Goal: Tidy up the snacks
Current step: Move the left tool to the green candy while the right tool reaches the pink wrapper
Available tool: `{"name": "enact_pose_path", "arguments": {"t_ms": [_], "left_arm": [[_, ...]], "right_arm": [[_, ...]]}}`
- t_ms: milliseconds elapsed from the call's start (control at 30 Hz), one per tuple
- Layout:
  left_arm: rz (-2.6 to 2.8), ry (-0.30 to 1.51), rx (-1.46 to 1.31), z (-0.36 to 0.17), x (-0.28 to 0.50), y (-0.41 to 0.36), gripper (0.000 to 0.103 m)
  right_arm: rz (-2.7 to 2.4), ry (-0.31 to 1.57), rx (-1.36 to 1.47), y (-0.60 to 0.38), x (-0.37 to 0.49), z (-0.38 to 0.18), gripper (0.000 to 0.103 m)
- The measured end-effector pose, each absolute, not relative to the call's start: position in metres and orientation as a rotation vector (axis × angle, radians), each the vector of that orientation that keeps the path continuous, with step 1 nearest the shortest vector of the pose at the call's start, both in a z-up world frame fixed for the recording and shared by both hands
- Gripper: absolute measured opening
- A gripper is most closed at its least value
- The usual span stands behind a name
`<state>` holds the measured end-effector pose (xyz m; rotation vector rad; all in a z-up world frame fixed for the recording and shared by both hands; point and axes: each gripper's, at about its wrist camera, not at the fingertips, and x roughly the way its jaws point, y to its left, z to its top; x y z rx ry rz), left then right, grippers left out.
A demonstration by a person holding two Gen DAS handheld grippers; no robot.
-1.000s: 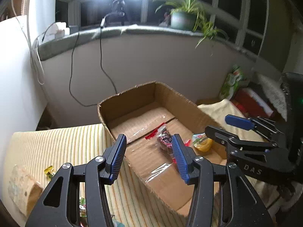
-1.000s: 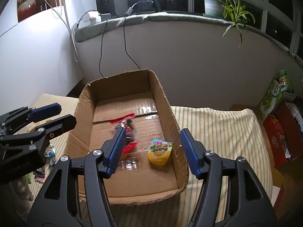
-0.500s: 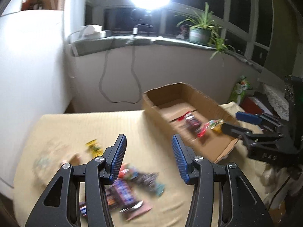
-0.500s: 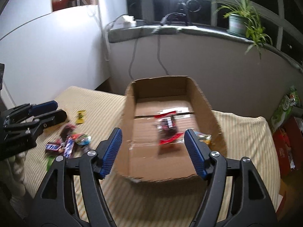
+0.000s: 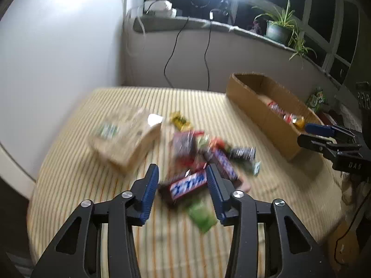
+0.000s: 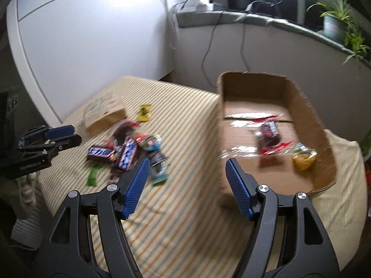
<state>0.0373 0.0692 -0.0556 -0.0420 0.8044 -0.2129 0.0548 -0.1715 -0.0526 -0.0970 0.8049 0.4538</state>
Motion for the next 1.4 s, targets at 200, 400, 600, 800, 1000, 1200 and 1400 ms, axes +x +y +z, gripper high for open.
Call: {"name": "enact_pose_path", "arguments": {"t_ms": [200, 400, 600, 800, 1000, 1200, 1400], "left_arm": [[-0.250, 0.872, -0.092, -0.076, 0.018, 0.071, 0.035], [-0.293, 0.925, -0.106, -0.094, 0.013, 0.051, 0.035], [-0.287, 0.955, -0.122, -0.104, 0.020, 0.047, 0.035], [-0.279, 0.954, -0.110, -0.105, 0.021, 0.046, 0.035], [-0.272, 0.959, -0.098, -0.107, 0.025, 0.045, 0.035], [-0.266, 0.962, -0.076, -0.108, 0.030, 0.040, 0.035], [-0.250, 0.957, -0.051, -0.110, 0.034, 0.035, 0.035]], "right_arm": [[0.559, 0.869, -0.155, -0.142, 0.046, -0.077, 0.059], [0.667, 0.912, -0.264, -0.114, 0.047, -0.096, 0.052], [0.741, 0.925, -0.398, -0.090, 0.053, -0.110, 0.052], [0.799, 0.942, -0.435, -0.079, 0.064, -0.118, 0.052], [0.843, 0.948, -0.456, -0.069, 0.072, -0.124, 0.052], [0.856, 0.958, -0.434, -0.069, 0.071, -0.123, 0.039], [0.840, 0.974, -0.402, -0.079, 0.068, -0.122, 0.030]]}}
